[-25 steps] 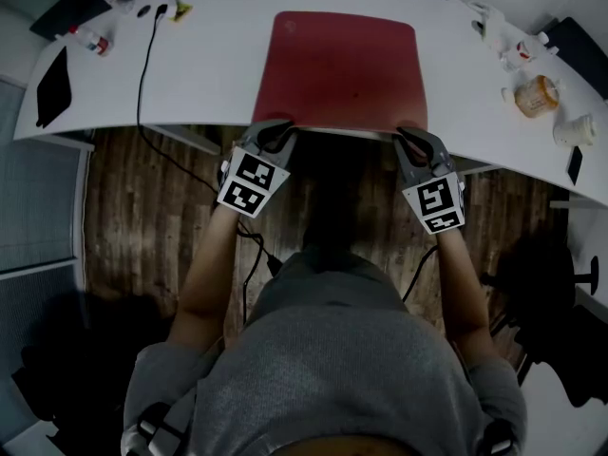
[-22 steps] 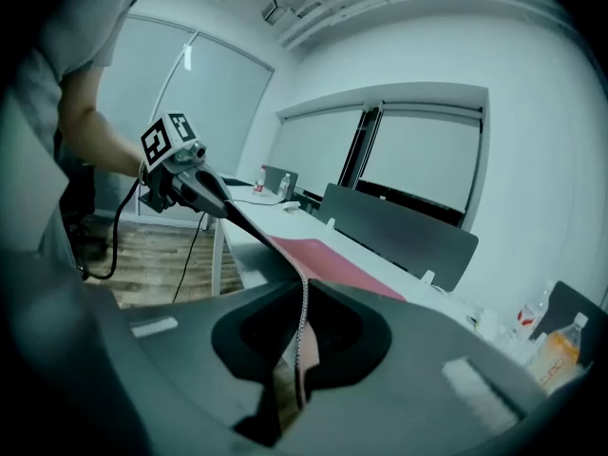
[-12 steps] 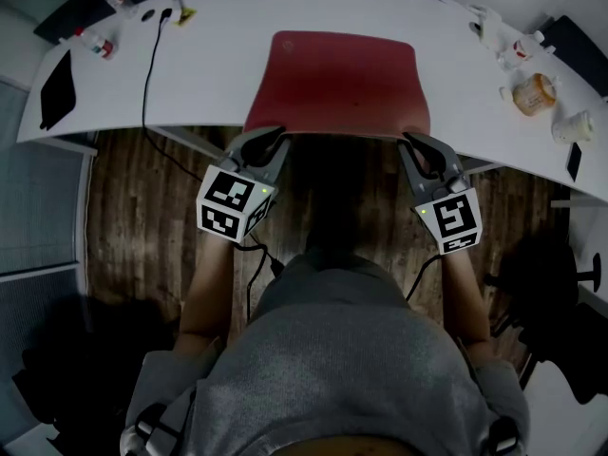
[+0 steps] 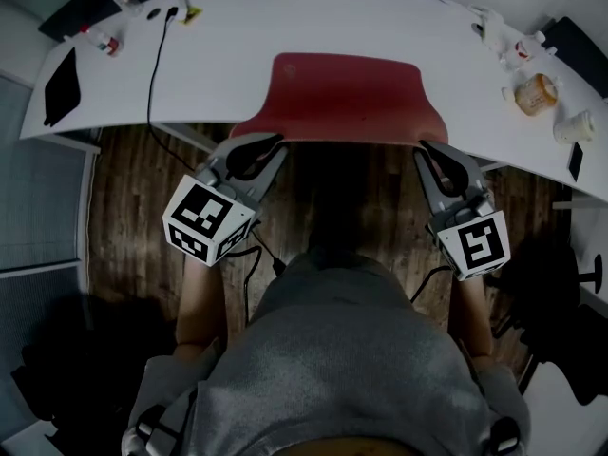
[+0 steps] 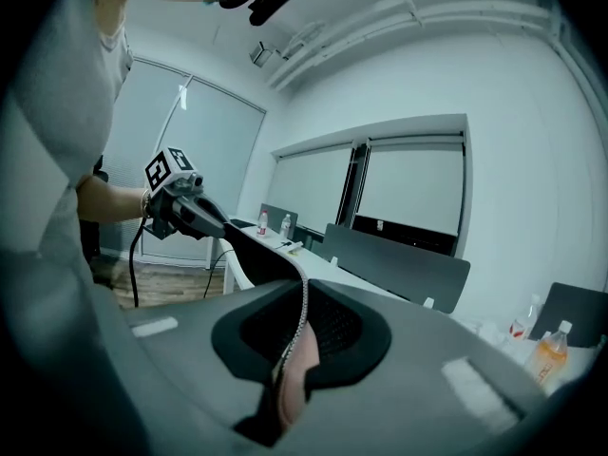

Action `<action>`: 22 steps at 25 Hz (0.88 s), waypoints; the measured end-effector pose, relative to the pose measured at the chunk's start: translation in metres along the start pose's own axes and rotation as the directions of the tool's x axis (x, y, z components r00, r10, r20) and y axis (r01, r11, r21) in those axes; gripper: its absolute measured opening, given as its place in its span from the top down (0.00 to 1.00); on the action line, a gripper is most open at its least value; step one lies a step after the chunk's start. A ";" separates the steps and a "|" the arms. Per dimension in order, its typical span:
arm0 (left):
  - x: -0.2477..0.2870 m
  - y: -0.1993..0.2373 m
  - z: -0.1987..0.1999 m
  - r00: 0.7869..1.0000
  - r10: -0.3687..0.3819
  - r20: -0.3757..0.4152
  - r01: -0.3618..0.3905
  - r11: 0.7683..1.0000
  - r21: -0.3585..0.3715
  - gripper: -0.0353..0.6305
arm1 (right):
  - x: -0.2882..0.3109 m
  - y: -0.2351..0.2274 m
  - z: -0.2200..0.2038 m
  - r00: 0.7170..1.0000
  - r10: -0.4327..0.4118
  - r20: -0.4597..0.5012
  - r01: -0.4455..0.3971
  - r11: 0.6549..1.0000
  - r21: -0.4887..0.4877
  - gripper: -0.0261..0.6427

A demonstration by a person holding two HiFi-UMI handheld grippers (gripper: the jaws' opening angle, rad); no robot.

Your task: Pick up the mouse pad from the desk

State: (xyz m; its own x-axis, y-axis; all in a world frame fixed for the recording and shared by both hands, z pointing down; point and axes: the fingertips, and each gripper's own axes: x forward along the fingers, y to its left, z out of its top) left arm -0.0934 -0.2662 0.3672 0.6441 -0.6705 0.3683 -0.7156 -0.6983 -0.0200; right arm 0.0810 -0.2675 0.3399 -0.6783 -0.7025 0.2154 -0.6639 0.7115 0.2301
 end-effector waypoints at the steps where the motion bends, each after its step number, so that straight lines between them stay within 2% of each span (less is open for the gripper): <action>1: -0.004 -0.003 0.003 1.000 -0.007 0.001 0.007 1.000 0.009 0.90 | -0.004 0.001 0.002 1.000 0.011 -0.001 -0.011 1.000 -0.006 0.94; 8: -0.039 -0.020 0.019 0.998 -0.065 -0.005 0.065 0.998 0.006 0.90 | -0.030 0.018 0.030 0.998 0.069 0.015 -0.069 0.998 0.003 0.94; 10: -0.047 -0.024 0.023 0.997 -0.072 -0.018 0.072 0.997 0.018 0.90 | -0.037 0.023 0.033 0.996 0.088 -0.014 -0.088 0.996 0.008 0.94; 15: -0.065 -0.039 0.035 0.993 -0.101 -0.060 0.104 0.993 0.051 0.90 | -0.054 0.035 0.050 0.983 0.181 0.000 -0.181 0.983 0.007 0.94; 19: -0.073 -0.048 0.040 0.988 -0.131 -0.077 0.137 0.988 0.072 0.91 | -0.065 0.039 0.055 0.978 0.210 -0.005 -0.210 0.978 0.018 0.94; 22: -0.076 -0.049 0.041 0.987 -0.140 -0.075 0.145 0.988 0.062 0.91 | -0.069 0.042 0.058 0.972 0.234 0.000 -0.234 0.972 0.030 0.94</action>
State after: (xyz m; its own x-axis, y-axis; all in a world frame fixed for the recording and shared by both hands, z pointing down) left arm -0.0967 -0.1912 0.3019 0.7158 -0.5456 0.4358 -0.5968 -0.8020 -0.0239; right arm 0.0813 -0.1880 0.2792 -0.8151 -0.5162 0.2632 -0.4956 0.8564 0.1448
